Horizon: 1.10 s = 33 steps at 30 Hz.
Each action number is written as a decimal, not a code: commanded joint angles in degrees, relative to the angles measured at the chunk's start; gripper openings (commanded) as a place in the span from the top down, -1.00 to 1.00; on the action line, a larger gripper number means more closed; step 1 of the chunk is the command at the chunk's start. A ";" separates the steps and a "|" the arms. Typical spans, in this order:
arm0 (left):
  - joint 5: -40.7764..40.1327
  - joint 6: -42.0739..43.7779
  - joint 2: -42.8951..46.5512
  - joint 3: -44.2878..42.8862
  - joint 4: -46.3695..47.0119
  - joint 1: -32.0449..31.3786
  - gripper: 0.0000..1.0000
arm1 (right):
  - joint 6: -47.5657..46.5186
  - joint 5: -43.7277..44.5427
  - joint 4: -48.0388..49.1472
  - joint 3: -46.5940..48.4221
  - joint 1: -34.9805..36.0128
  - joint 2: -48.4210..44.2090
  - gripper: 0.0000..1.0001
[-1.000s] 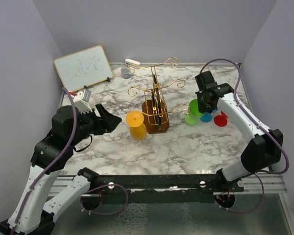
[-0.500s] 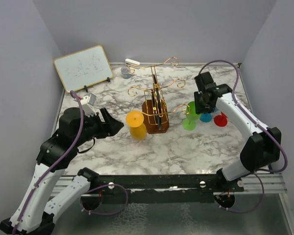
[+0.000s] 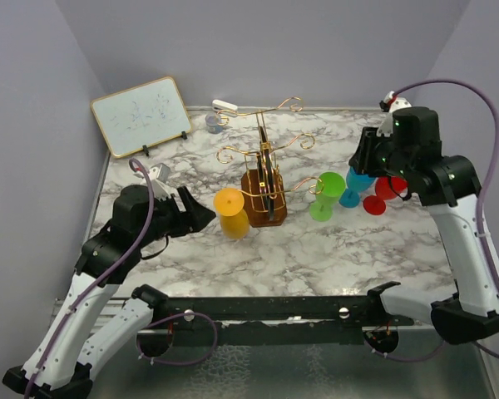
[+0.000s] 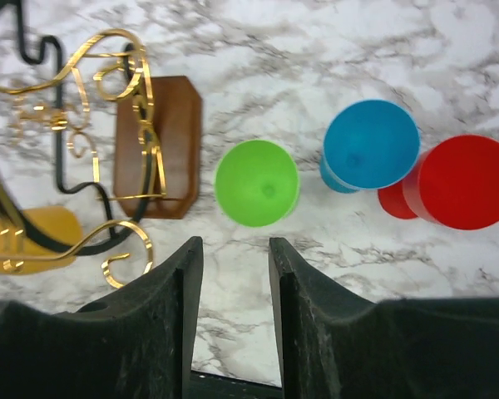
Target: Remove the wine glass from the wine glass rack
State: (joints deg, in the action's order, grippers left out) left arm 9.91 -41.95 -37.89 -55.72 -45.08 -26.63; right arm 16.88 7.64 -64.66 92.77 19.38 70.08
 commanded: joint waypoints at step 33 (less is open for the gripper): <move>13.56 -22.23 -2.61 15.54 30.56 0.09 0.55 | 1.66 -21.53 1.56 5.80 -0.30 -6.80 0.45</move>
State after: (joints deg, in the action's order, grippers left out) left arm 25.34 -64.42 -40.77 -39.62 -15.05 -26.63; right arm 18.35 -12.86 -64.69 97.23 19.38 64.45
